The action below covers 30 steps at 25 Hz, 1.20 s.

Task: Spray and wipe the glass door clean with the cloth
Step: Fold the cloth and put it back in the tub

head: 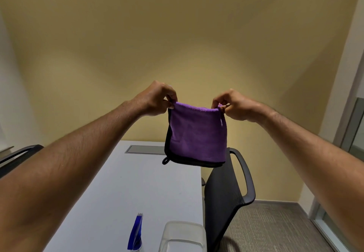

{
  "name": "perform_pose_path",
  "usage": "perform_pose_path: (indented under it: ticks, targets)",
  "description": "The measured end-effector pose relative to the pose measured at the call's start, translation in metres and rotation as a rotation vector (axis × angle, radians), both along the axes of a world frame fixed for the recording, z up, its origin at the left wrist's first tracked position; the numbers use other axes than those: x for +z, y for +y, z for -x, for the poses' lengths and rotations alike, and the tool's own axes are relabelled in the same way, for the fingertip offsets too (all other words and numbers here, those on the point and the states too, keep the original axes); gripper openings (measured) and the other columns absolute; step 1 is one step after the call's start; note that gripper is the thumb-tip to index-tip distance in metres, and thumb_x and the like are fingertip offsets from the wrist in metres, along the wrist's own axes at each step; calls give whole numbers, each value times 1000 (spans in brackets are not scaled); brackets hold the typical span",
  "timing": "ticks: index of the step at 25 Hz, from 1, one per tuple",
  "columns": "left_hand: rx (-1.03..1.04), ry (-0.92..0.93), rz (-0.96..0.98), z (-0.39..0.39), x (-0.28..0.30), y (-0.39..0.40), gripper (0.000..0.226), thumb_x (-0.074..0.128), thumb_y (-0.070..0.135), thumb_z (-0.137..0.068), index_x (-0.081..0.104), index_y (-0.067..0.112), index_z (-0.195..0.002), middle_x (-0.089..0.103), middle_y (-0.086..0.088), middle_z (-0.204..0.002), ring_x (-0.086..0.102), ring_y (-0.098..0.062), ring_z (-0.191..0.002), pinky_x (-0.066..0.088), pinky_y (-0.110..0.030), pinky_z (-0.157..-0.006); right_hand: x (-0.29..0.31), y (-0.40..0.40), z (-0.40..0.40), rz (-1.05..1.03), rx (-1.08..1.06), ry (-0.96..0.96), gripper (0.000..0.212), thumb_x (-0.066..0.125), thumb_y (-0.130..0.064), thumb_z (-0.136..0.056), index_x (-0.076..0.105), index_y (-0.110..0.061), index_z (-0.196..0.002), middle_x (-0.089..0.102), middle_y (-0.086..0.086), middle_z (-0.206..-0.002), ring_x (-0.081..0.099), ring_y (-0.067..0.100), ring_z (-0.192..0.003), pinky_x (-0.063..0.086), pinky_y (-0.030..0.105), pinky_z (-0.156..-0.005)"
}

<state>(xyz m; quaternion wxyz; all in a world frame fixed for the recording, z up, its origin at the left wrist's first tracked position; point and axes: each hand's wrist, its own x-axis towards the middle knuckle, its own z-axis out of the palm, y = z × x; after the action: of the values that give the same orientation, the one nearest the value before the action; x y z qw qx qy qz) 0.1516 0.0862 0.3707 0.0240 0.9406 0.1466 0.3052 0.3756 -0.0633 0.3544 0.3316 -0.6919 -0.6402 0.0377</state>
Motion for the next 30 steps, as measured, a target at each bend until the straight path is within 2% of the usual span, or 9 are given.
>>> perform_pose_path:
  ticks: [3,5,8,15,19,24,26,28,30]
  targets:
    - [-61,-44,-54,-6,3,-7,16,71,-12,-75,74,-1,-85,71,-10,-84,67,-21,-80,57,-39,-75,1,6,7,-155,13,29,57,47,19,-75,68,-30,-56,65,-4,-71,58,6,-69,48,27,-67]
    - [-100,-71,-81,-10,5,-12,15,70,-12,-76,74,-2,-87,71,-13,-86,67,-22,-81,58,-38,-74,2,9,11,-240,27,53,49,56,17,-78,70,-29,-67,70,-2,-75,63,0,-69,52,20,-68]
    - [-146,-103,-139,-17,9,-20,16,69,-13,-77,75,-1,-88,71,-14,-89,68,-22,-81,58,-34,-71,4,11,18,-319,70,233,40,66,16,-75,68,-23,-77,72,8,-81,71,10,-75,59,25,-70]
    - [-203,-209,-141,-28,10,-28,12,72,-7,-78,75,2,-86,73,-12,-87,68,-22,-79,56,-41,-69,9,15,30,-457,161,452,36,72,17,-71,64,-17,-80,75,7,-79,72,14,-75,58,23,-70]
    - [-211,-267,-103,-31,6,-29,13,74,-8,-76,76,1,-85,73,-12,-84,68,-23,-77,55,-39,-69,8,13,30,-453,183,536,32,77,15,-71,65,-13,-83,75,7,-79,72,13,-73,58,24,-69]
    - [-200,-300,-75,-31,3,-30,16,72,-9,-74,75,3,-83,74,-9,-82,68,-17,-75,54,-25,-68,4,13,27,-372,168,533,13,76,2,-80,68,-8,-84,69,9,-77,64,6,-61,53,19,-59]
    - [-173,-292,-44,-31,1,-29,20,70,-11,-73,75,5,-83,74,-6,-80,69,-15,-74,54,-21,-67,3,12,26,-309,211,565,7,70,1,-85,71,-3,-91,72,12,-83,66,11,-67,55,22,-62]
    - [-128,-279,54,-29,-1,-26,21,70,-10,-73,75,7,-82,72,-3,-77,70,-14,-74,57,-20,-66,2,9,24,-226,265,635,14,61,-3,-92,74,-6,-94,74,9,-90,68,13,-78,55,25,-71]
    - [-82,-279,97,-27,-3,-22,16,73,-3,-72,76,10,-82,72,0,-75,71,-12,-74,58,-21,-65,-1,4,23,-118,360,706,21,59,-22,-95,75,-10,-101,76,5,-100,70,14,-89,55,24,-78]
